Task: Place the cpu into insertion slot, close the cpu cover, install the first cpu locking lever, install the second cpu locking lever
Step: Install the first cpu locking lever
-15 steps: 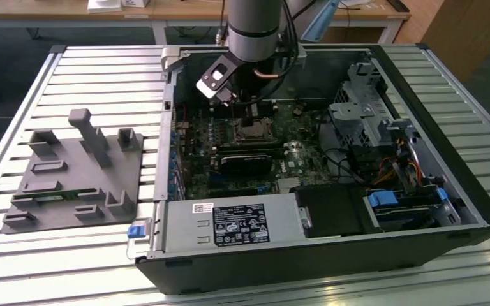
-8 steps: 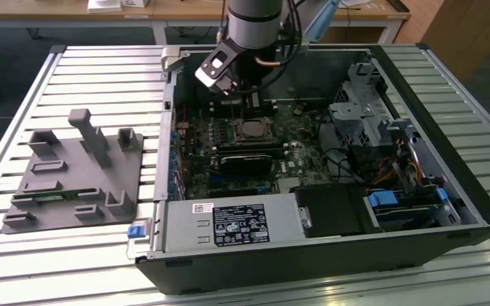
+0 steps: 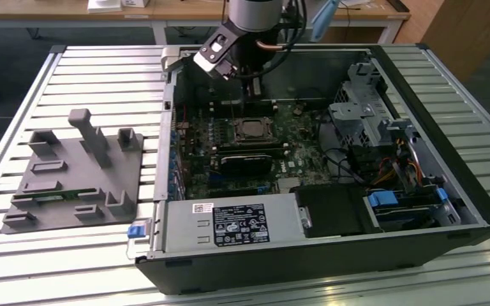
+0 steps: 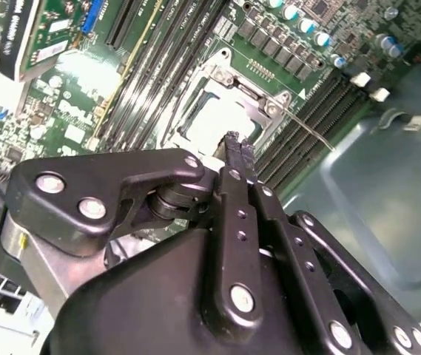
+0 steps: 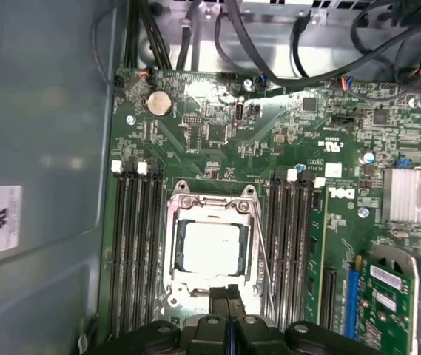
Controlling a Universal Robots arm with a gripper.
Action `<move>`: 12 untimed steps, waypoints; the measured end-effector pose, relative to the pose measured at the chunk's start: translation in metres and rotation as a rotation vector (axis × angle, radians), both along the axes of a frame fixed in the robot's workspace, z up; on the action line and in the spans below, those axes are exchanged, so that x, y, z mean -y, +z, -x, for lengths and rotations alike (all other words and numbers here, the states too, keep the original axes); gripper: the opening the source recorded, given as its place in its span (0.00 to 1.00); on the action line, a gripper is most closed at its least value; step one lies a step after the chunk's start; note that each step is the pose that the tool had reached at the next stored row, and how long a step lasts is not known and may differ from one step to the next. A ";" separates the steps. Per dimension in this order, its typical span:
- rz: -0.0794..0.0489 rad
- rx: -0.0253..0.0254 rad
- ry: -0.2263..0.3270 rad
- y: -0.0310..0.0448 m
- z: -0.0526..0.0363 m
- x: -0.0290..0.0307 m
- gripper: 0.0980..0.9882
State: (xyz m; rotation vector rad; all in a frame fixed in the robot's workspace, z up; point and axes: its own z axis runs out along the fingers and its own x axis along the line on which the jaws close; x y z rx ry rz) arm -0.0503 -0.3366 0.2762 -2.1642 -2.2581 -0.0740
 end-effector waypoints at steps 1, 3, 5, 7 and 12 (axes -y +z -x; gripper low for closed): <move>0.000 -0.0001 0.001 0.0014 0.0000 0.0000 0.01; 0.000 0.0000 0.018 0.0015 0.0000 0.0000 0.01; 0.000 0.0000 0.055 0.0014 0.0000 0.0000 0.01; 0.000 -0.0001 0.092 0.0014 0.0000 0.0000 0.01; 0.000 -0.0001 0.183 0.0013 0.0000 0.0000 0.01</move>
